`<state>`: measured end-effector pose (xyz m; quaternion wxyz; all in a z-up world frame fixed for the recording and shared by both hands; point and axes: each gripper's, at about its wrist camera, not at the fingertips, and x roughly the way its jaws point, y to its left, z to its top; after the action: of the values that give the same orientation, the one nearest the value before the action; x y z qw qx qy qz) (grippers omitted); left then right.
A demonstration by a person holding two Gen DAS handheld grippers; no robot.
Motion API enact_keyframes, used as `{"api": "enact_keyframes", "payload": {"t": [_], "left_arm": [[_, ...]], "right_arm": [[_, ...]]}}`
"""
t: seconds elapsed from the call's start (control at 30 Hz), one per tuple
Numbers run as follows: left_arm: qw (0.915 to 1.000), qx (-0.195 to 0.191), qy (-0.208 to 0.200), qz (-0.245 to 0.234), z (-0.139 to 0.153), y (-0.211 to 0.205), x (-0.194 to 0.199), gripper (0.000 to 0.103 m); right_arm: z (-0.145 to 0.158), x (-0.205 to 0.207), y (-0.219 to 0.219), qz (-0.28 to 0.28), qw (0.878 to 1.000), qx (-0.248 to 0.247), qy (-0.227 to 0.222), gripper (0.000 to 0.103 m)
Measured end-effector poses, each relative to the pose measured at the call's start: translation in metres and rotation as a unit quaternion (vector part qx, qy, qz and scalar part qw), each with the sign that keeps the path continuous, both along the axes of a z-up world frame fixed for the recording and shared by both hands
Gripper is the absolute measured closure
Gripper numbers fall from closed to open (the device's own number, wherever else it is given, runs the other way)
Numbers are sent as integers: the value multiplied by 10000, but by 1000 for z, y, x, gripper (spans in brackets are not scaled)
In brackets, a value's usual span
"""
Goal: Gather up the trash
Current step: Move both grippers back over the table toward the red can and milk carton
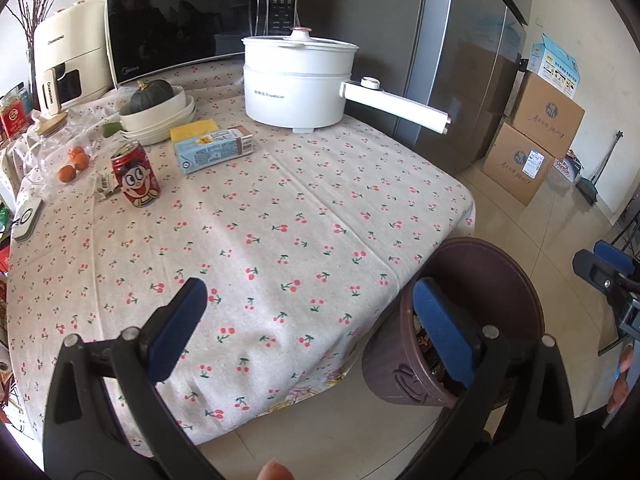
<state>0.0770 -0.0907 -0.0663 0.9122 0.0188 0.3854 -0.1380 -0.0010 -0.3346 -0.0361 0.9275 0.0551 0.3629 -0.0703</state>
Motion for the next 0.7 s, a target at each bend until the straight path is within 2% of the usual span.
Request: {"api": "enact_keyframes", "payload": {"t": [0.7], "left_arm": [[9941,30,-265,1051,25,105,-1,1]], "right_arm": [[21,44,111,864,9960,-36,-221,13]]}}
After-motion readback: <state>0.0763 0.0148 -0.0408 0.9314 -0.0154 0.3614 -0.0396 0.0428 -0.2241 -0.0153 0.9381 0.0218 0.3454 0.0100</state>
